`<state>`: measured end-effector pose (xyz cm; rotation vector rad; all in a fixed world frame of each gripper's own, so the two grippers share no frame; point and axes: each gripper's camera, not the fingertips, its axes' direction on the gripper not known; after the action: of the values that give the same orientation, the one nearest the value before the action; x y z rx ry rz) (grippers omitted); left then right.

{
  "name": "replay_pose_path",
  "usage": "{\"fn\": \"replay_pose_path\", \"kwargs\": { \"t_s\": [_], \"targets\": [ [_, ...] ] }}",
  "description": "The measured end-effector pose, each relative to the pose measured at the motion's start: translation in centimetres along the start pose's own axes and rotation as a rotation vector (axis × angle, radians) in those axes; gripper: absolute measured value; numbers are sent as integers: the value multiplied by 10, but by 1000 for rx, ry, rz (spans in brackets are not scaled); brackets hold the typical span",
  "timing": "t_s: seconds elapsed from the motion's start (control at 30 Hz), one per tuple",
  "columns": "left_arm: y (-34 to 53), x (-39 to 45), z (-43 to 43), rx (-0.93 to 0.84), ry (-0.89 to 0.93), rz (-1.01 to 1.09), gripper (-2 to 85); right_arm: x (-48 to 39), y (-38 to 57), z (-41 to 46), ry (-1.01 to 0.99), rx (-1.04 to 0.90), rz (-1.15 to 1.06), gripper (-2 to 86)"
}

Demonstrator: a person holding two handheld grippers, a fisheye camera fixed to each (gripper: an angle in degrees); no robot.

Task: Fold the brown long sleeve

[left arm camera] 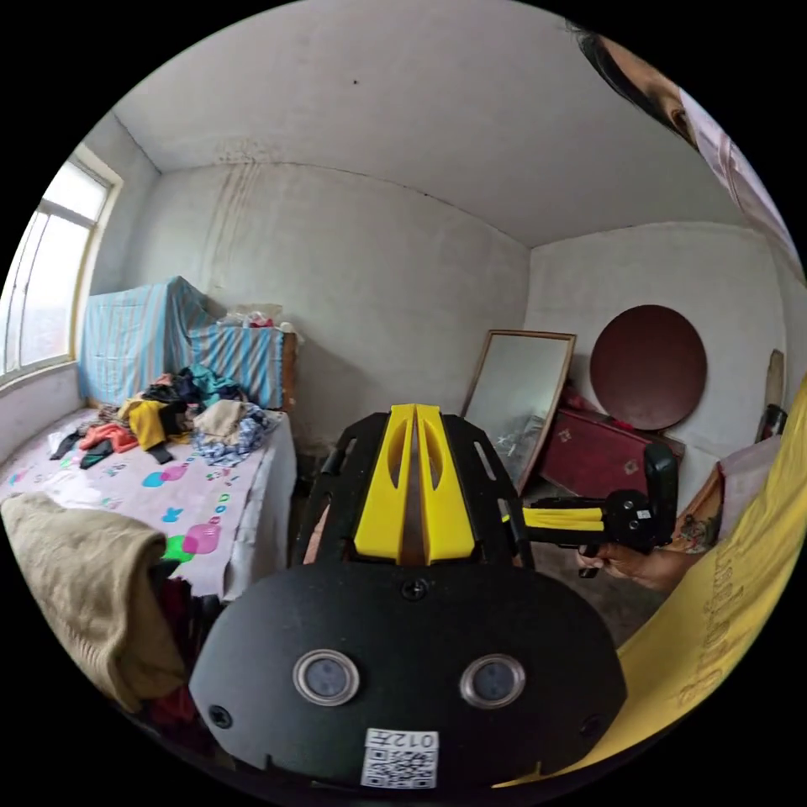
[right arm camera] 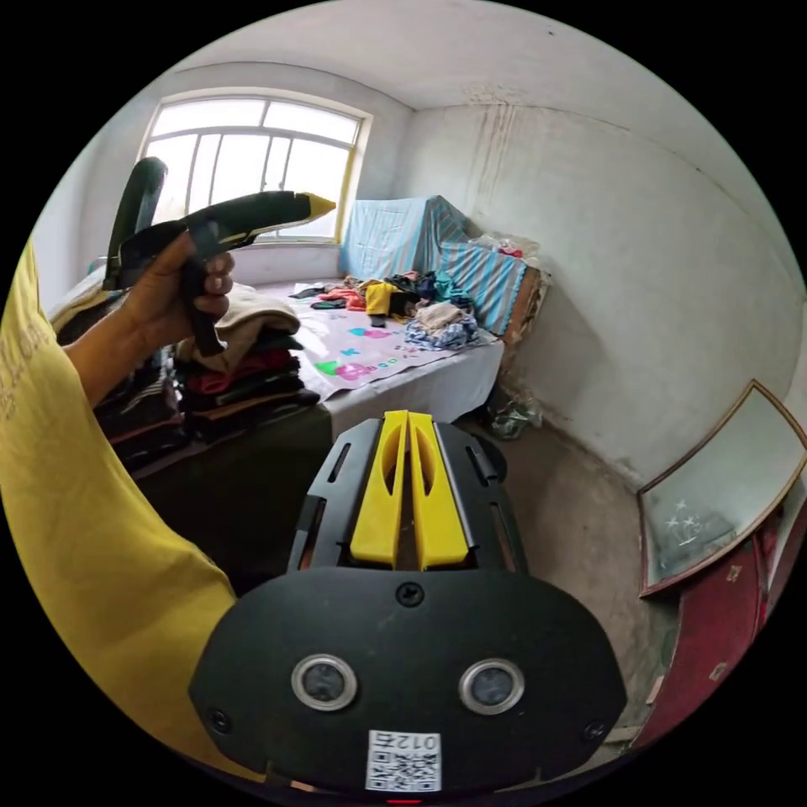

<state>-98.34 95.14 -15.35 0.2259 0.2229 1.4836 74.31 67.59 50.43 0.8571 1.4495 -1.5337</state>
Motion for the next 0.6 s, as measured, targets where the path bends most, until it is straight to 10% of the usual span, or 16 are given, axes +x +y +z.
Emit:
{"fn": "replay_pose_path", "kwargs": {
  "t_s": [0.2,0.6],
  "targets": [
    [-53,-87,122,-91,226,-74,2,60,-109,23,10,35,57,3],
    [-110,-258,247,-276,-75,-321,4,163,-290,130,-312,5,-55,6]
  ]
}}
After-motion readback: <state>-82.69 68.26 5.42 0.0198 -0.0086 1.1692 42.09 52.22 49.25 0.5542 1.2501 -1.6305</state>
